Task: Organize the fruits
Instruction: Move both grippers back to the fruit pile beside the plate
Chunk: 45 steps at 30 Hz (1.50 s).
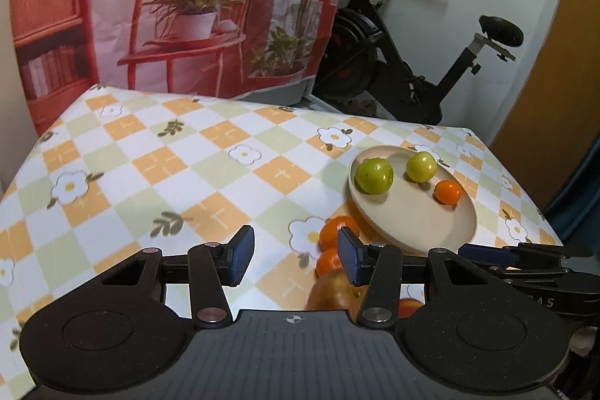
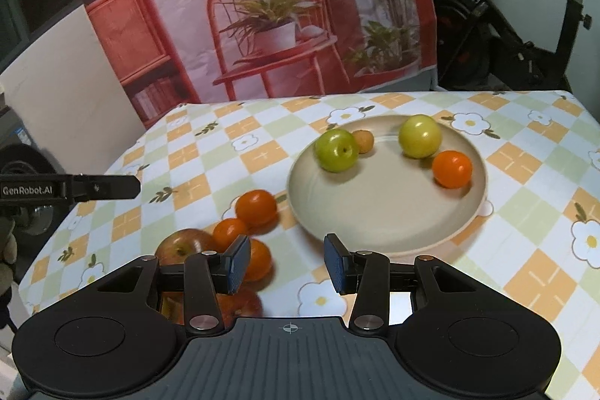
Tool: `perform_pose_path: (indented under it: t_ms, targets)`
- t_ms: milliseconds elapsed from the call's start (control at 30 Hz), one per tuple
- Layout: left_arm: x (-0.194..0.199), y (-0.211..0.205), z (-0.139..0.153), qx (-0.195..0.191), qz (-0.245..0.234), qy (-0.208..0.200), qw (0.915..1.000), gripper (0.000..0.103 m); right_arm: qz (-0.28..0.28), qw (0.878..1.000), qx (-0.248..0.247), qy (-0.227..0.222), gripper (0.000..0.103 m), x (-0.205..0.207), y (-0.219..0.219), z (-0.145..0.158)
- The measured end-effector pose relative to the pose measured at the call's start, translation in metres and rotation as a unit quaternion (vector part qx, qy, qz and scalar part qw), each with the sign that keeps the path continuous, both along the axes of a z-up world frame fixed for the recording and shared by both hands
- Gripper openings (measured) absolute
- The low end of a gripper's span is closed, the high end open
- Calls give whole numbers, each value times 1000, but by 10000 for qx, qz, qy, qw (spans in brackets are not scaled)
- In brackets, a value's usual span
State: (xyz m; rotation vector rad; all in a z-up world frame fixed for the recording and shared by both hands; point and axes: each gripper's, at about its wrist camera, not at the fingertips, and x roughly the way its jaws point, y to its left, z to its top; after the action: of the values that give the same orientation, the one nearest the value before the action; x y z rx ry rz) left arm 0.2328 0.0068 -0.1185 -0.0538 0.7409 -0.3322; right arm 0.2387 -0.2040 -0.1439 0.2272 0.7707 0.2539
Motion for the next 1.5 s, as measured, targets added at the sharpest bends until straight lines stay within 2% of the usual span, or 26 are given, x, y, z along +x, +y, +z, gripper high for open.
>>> perform_pose_path:
  t_ms: [267, 400, 567, 667, 833, 1167, 1500]
  targets:
    - [-8, 4, -10, 11, 74, 113, 9999, 51, 68, 9999, 20, 87, 40, 2, 4, -4]
    - [-6, 8, -11, -15, 151, 123, 9998, 51, 259, 9993, -132, 222, 40, 12, 8, -10]
    - [-6, 11, -12, -75, 284, 129, 9995, 51, 683, 9958, -387, 469, 40, 34, 19, -14]
    - [-6, 14, -13, -119, 365, 155, 9991, 51, 1121, 9893, -735, 574, 40, 47, 31, -14]
    - [-6, 22, -14, -203, 477, 183, 9985, 51, 1608, 9777, -934, 970, 40, 66, 42, -19]
    - [-6, 31, -21, -375, 548, 342, 9972, 51, 2039, 9686, -798, 1176, 39, 83, 55, -22]
    - [-6, 38, -30, -518, 617, 567, 9951, 50, 1777, 9747, -82, 1356, 33, 83, 45, -32]
